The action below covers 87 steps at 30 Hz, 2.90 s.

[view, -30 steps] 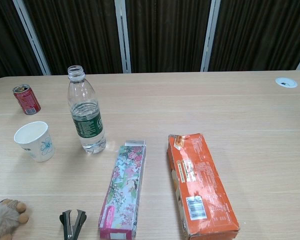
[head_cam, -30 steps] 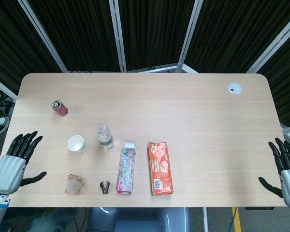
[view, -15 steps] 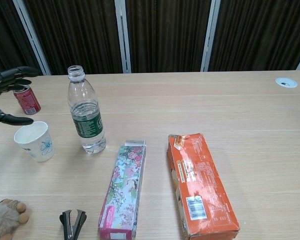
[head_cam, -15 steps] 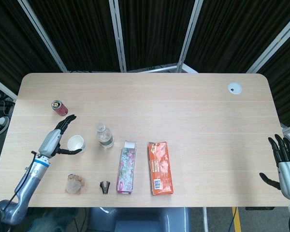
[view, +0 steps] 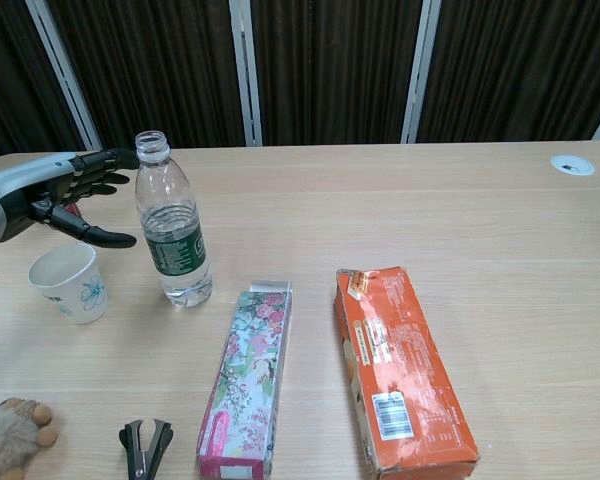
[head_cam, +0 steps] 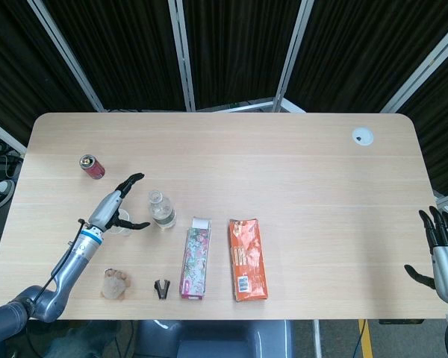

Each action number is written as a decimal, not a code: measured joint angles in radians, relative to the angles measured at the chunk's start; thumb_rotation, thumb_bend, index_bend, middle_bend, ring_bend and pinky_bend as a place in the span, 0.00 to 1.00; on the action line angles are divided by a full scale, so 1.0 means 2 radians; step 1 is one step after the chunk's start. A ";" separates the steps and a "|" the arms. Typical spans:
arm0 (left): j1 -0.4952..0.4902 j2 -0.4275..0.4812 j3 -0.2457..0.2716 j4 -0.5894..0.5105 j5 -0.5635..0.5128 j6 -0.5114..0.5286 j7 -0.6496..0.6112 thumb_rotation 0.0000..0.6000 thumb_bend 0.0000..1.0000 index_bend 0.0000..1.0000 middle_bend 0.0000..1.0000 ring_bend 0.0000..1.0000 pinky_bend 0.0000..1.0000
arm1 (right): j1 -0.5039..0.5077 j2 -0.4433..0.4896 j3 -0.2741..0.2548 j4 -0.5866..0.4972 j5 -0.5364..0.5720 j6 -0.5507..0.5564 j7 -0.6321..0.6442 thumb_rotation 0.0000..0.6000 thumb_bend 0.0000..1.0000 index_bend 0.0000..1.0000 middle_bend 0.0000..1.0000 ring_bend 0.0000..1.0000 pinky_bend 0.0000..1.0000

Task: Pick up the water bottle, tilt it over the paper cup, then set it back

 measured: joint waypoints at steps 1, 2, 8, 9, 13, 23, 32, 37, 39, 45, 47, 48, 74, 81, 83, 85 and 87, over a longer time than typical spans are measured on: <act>-0.007 -0.007 -0.001 0.009 -0.003 -0.009 -0.001 1.00 0.00 0.00 0.00 0.00 0.00 | 0.001 -0.001 0.001 0.001 0.004 -0.004 0.000 1.00 0.00 0.00 0.00 0.00 0.00; -0.013 -0.013 -0.002 0.016 -0.005 -0.017 -0.001 1.00 0.00 0.00 0.00 0.00 0.00 | 0.002 -0.001 0.001 0.003 0.007 -0.006 -0.001 1.00 0.00 0.00 0.00 0.00 0.00; -0.045 -0.047 -0.001 0.057 -0.006 -0.045 -0.005 1.00 0.00 0.00 0.00 0.00 0.00 | 0.006 -0.003 0.005 0.007 0.018 -0.013 -0.003 1.00 0.00 0.00 0.00 0.00 0.00; -0.047 -0.050 -0.001 0.061 -0.006 -0.046 -0.007 1.00 0.00 0.00 0.00 0.00 0.00 | 0.006 -0.004 0.005 0.008 0.019 -0.013 -0.003 1.00 0.00 0.00 0.00 0.00 0.00; -0.052 -0.062 0.000 0.075 -0.007 -0.049 -0.015 1.00 0.00 0.00 0.00 0.00 0.00 | 0.008 -0.005 0.005 0.010 0.024 -0.018 -0.004 1.00 0.00 0.00 0.00 0.00 0.00; -0.064 -0.083 0.001 0.106 -0.005 -0.053 -0.052 1.00 0.00 0.00 0.00 0.00 0.00 | 0.012 -0.008 0.006 0.017 0.037 -0.032 -0.006 1.00 0.00 0.00 0.00 0.00 0.00; -0.079 -0.107 0.006 0.138 0.008 -0.050 -0.110 1.00 0.00 0.00 0.00 0.00 0.00 | 0.015 -0.009 0.005 0.020 0.042 -0.035 -0.006 1.00 0.00 0.00 0.00 0.00 0.00; -0.087 -0.116 0.009 0.148 0.011 -0.055 -0.135 1.00 0.00 0.08 0.10 0.00 0.03 | 0.016 -0.009 0.004 0.022 0.043 -0.038 -0.005 1.00 0.00 0.00 0.00 0.00 0.00; -0.089 -0.120 0.010 0.151 0.011 -0.055 -0.144 1.00 0.00 0.16 0.17 0.02 0.05 | 0.016 -0.009 0.004 0.022 0.044 -0.038 -0.004 1.00 0.00 0.00 0.00 0.00 0.00; -0.096 -0.125 0.012 0.155 0.012 -0.058 -0.167 1.00 0.03 0.31 0.29 0.10 0.13 | 0.017 -0.009 0.003 0.023 0.046 -0.041 -0.002 1.00 0.00 0.00 0.00 0.00 0.00; -0.098 -0.127 0.012 0.154 0.011 -0.059 -0.176 1.00 0.09 0.36 0.34 0.15 0.18 | 0.017 -0.008 0.003 0.023 0.046 -0.041 -0.001 1.00 0.00 0.00 0.00 0.00 0.00; -0.098 -0.127 0.011 0.154 0.011 -0.060 -0.180 1.00 0.12 0.38 0.36 0.17 0.20 | 0.017 -0.008 0.002 0.023 0.046 -0.042 -0.001 1.00 0.00 0.00 0.00 0.00 0.00; -0.086 -0.035 -0.021 0.041 -0.004 0.000 -0.159 1.00 0.36 0.57 0.52 0.33 0.37 | 0.013 -0.002 -0.004 0.017 0.038 -0.033 0.007 1.00 0.00 0.00 0.00 0.00 0.00; -0.061 0.049 -0.012 0.005 -0.007 0.003 -0.144 1.00 0.35 0.58 0.52 0.33 0.37 | 0.007 0.000 -0.008 0.015 0.029 -0.022 0.010 1.00 0.00 0.00 0.00 0.00 0.00; -0.051 0.073 0.001 0.003 0.000 0.004 -0.144 1.00 0.35 0.58 0.52 0.33 0.37 | 0.005 0.001 -0.009 0.015 0.027 -0.020 0.014 1.00 0.00 0.00 0.00 0.00 0.00; -0.041 0.093 0.018 0.004 0.012 0.006 -0.146 1.00 0.36 0.58 0.52 0.33 0.37 | 0.004 0.002 -0.009 0.015 0.026 -0.018 0.019 1.00 0.00 0.00 0.00 0.00 0.00; -0.033 0.106 0.033 0.010 0.025 0.009 -0.146 1.00 0.35 0.58 0.52 0.33 0.37 | 0.003 0.003 -0.008 0.014 0.026 -0.017 0.022 1.00 0.00 0.00 0.00 0.00 0.00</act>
